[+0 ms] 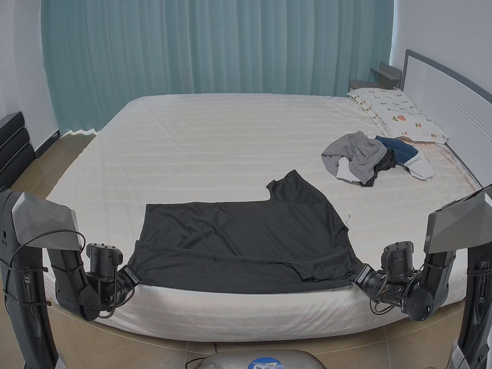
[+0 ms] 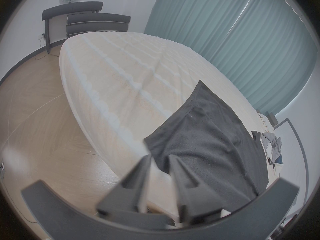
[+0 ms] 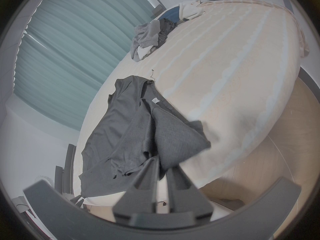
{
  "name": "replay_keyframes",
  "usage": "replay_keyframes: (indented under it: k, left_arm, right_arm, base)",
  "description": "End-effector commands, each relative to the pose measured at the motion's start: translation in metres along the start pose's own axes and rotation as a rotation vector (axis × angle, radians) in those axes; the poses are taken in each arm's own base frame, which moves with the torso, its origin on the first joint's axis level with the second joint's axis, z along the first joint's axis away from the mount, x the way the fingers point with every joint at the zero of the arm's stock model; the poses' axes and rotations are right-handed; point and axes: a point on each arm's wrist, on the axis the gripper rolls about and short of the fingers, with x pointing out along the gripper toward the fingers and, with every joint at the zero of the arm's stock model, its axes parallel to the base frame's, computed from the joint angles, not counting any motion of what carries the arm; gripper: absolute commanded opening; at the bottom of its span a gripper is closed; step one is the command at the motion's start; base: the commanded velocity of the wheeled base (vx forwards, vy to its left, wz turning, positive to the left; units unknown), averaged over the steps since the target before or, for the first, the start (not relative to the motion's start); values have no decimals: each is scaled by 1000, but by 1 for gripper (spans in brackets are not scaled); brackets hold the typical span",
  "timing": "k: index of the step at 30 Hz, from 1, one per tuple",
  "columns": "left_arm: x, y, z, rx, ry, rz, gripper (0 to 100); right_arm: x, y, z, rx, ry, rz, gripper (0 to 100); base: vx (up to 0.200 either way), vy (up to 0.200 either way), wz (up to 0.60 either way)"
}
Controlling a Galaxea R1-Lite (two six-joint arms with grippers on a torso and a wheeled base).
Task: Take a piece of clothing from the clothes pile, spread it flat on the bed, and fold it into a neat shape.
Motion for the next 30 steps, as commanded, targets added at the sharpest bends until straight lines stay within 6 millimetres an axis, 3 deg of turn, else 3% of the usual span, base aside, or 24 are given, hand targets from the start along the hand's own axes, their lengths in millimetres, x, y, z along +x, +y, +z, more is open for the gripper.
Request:
replay_keyframes:
  k: [1,4,9,14,20,30]
  left_arm:
    - [-1,0,1,-2,1,-1,100]
    - [-5,-2,6,-5,-14,-13,100]
    - [-21,-2,24,-11,-34,-73,100]
    - [-28,-1,38,-45,-58,-111,100]
    - [-28,-4,42,-59,-58,-145,100]
    - [-26,3,52,-108,-17,-197,100]
  right_arm:
    - [-5,-1,0,-1,-3,3,100]
    - [-14,1,7,-8,-29,16,100]
    - [-36,3,38,-9,-135,43,100]
    - [-41,3,59,5,-201,68,100]
    - [-36,0,57,13,-173,85,100]
    - [-25,-6,50,8,-165,104,100]
  base:
    - [0,0,0]
    - [0,0,0]
    - [0,0,0]
    - [0,0,0]
    - [0,0,0]
    - [200,0,0]
